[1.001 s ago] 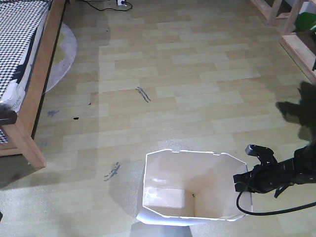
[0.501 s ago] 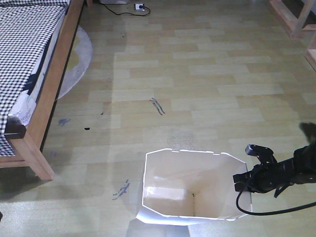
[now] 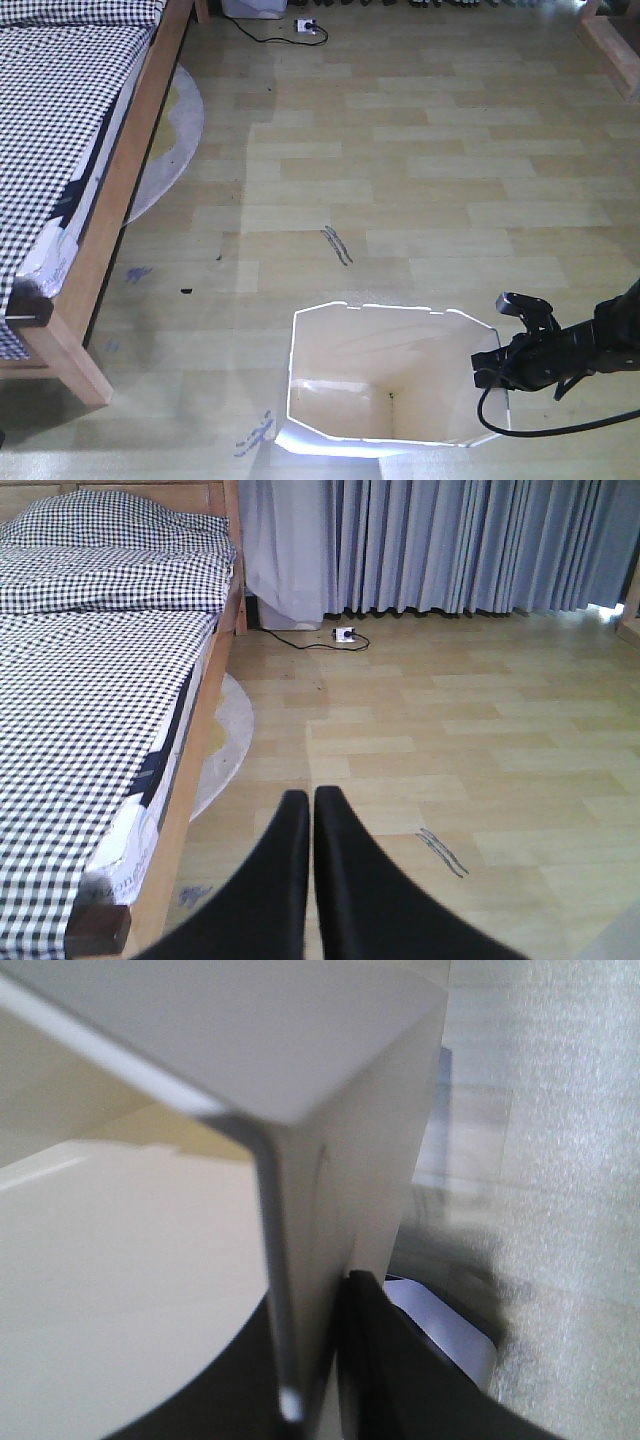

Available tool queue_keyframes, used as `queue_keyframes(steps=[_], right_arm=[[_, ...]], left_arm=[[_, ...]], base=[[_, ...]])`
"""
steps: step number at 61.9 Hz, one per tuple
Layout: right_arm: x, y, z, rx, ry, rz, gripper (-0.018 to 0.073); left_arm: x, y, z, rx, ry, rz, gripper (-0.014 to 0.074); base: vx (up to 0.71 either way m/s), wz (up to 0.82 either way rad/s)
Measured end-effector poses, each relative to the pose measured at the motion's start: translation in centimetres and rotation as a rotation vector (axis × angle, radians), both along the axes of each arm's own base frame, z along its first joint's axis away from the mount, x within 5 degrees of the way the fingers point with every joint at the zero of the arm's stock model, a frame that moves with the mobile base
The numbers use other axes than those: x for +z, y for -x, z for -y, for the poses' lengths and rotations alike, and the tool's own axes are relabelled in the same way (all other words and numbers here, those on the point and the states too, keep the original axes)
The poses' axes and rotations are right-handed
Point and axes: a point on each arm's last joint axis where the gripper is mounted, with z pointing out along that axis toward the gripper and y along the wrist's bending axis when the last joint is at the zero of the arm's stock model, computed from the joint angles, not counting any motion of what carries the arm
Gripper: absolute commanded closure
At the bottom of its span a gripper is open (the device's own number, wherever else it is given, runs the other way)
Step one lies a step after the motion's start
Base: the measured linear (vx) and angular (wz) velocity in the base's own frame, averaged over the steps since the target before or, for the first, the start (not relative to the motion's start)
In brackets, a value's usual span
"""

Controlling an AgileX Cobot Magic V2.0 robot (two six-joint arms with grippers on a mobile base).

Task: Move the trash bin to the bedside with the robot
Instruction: 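Hold the bin with the right gripper while the base turns toward the bed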

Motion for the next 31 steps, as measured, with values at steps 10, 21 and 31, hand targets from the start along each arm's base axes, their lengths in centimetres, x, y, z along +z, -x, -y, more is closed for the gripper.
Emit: queue_keyframes(steps=[10, 21, 31], right_arm=[[0.00, 0.00, 0.00, 0.000, 0.000, 0.000, 0.0564], [0.00, 0.00, 0.00, 0.000, 0.000, 0.000, 0.0564], [-0.01, 0.00, 0.01, 0.000, 0.002, 0.000, 0.0564]], left_arm=[[0.00, 0.00, 0.00, 0.000, 0.000, 0.000, 0.0602], [0.00, 0.00, 0.00, 0.000, 0.000, 0.000, 0.0602], [0.00, 0.00, 0.00, 0.000, 0.000, 0.000, 0.0602]], base=[[0.29, -0.01], [0.30, -0.06], [0.30, -0.08]])
